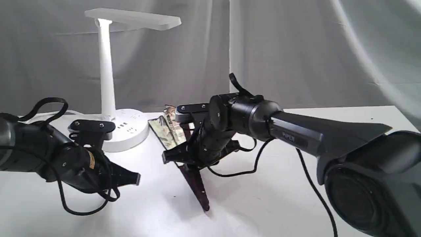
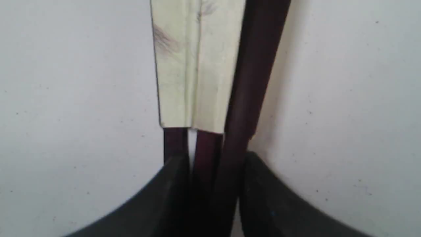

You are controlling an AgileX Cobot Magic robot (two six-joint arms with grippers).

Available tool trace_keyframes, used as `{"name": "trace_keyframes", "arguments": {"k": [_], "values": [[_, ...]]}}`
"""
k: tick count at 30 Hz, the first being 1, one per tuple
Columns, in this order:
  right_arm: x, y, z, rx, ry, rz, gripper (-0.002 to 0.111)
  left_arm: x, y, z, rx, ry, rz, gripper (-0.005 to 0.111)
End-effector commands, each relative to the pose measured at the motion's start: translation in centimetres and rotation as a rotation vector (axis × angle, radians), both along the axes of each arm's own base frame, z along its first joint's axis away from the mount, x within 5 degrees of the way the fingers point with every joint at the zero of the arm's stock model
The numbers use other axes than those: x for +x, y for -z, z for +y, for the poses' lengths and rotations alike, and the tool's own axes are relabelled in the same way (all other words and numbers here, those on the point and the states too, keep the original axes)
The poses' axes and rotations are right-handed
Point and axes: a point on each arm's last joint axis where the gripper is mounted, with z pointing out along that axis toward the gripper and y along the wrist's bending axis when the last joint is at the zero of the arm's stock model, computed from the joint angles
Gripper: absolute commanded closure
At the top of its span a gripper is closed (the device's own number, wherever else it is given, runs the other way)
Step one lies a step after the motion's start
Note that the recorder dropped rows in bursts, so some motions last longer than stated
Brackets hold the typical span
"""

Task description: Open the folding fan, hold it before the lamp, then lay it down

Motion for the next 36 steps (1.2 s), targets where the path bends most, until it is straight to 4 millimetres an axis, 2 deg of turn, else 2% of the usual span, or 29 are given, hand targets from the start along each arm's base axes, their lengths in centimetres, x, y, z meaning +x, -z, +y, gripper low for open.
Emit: {"name": "trace_keyframes", "arguments": {"k": [1,5,12,16,20,27,30,36], "values": [[-0.1,-2.2,-0.3,-0.009,-0.021,-0.023,0.108,0.0,0.0,0.1,0.000,0.001,-0.003,0.107],[0.0,-4.2,-1.3,-0.011,-0.011,-0.016,0.108,0.0,0.0,0.1,0.000,0.001,-0.003,0.107],[0.0,-6.2,-3.4,-0.028,0.005,0.039,0.108,0.1,-0.1,-0.1,-0.041,-0.024,-0.017,0.107],[-0.1,-7.4,-4.2,0.035,-0.011,0.088,0.108,0.3,-0.1,-0.4,-0.112,-0.079,-0.030,0.107],[-0.1,-9.5,-4.9,0.147,-0.026,0.101,0.108,0.4,0.8,-0.6,-0.158,-0.119,-0.025,0.107],[-0.6,-11.7,-5.9,0.112,-0.054,0.074,0.108,0.4,2.2,-0.7,-0.182,-0.152,0.001,0.107],[-0.7,-12.4,-6.1,0.099,-0.056,0.059,0.108,0.3,1.6,-0.7,-0.147,-0.100,-0.004,0.107],[-0.7,-13.2,-6.8,0.066,-0.059,0.030,0.108,0.2,-0.4,-0.6,-0.155,-0.105,-0.030,0.107]]}}
